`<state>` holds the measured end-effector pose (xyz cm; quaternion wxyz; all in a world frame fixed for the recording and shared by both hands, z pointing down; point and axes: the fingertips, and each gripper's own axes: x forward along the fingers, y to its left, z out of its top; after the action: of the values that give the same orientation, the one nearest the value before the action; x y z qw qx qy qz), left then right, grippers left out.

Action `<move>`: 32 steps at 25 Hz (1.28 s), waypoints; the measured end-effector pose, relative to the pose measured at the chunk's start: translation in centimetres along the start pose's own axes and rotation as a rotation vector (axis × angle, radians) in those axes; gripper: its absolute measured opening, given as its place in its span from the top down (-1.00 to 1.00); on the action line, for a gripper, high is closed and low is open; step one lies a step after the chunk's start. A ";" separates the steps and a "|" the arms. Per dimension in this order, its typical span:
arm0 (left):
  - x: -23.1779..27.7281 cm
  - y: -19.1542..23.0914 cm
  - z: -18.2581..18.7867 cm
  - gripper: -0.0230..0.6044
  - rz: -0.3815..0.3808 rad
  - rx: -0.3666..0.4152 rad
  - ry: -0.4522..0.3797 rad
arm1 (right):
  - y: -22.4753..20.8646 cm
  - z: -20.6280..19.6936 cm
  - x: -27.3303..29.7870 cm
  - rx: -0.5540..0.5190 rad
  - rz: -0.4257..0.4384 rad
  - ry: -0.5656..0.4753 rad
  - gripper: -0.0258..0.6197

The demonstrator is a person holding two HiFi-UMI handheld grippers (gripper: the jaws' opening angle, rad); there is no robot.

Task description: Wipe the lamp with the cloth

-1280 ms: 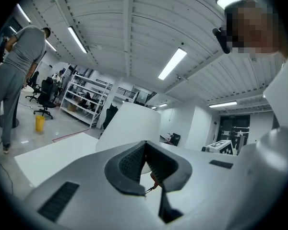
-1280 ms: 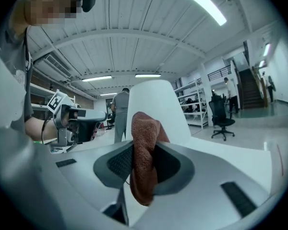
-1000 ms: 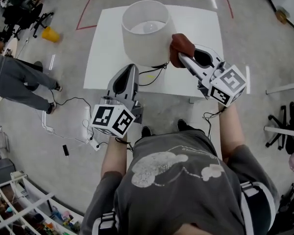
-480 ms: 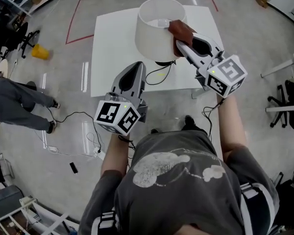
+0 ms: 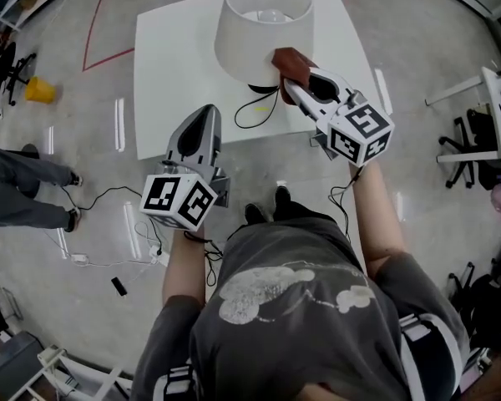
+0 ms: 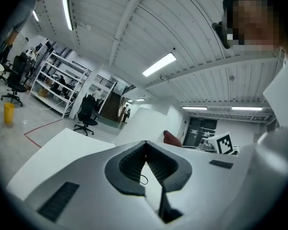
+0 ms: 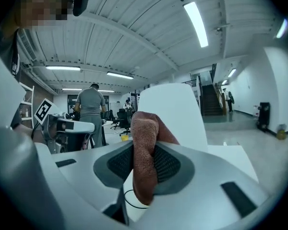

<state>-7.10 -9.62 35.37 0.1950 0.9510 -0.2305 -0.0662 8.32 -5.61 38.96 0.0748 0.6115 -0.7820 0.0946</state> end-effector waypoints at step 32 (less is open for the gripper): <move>3.0 4.3 4.5 0.90 -0.246 0.013 0.053 | 5.7 3.4 0.5 0.036 -0.159 -0.087 0.62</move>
<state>-7.19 -16.05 32.88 0.1854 0.9747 -0.1074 -0.0629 2.67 -5.52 35.50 0.0369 0.6764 -0.7317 0.0757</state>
